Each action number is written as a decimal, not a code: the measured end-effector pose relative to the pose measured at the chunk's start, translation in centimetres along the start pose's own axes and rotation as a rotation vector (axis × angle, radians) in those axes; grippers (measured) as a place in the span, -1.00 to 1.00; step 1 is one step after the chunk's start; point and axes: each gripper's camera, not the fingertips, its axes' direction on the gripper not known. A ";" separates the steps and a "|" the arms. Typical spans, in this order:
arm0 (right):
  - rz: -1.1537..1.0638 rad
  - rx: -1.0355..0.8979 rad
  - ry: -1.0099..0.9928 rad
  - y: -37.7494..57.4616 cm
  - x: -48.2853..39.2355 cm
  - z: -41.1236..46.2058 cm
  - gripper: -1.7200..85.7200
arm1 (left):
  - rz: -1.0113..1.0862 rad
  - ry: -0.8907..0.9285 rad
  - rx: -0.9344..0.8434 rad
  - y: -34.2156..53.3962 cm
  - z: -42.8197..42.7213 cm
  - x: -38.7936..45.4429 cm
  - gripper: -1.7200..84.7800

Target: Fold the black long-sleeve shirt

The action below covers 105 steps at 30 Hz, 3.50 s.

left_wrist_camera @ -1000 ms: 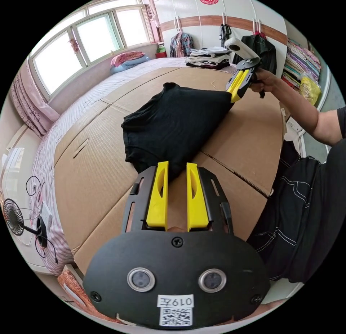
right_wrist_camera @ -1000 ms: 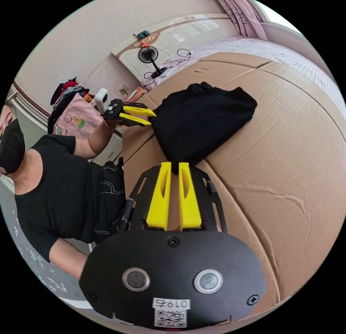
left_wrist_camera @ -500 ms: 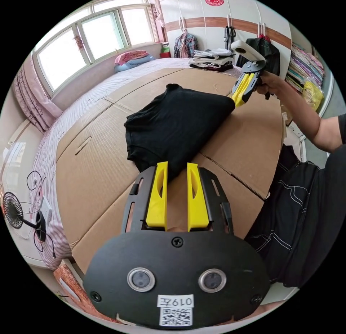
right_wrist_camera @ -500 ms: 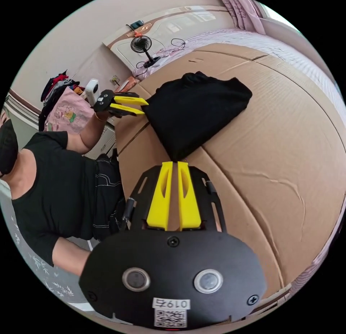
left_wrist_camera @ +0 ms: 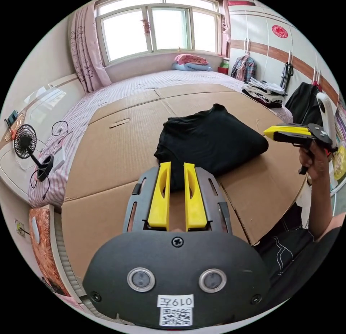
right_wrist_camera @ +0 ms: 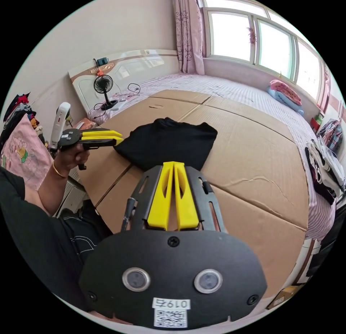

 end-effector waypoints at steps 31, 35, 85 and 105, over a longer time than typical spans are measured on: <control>-0.906 -0.241 0.716 -4.7 -35.6 2.9 -0.74 | 0.748 -0.167 -0.079 2.6 2.1 11.8 -0.89; -0.975 -0.285 0.781 -5.7 -37.4 4.2 -0.77 | 0.722 -0.137 -0.087 1.9 2.3 11.2 -0.93; -0.272 0.140 0.091 -5.8 -27.1 -6.6 -0.79 | -0.291 0.317 0.008 5.5 -2.8 -15.6 -0.91; -0.238 0.107 -0.007 -4.9 -20.4 -2.9 -0.97 | -0.217 0.279 -0.076 3.8 -1.7 -14.8 -0.93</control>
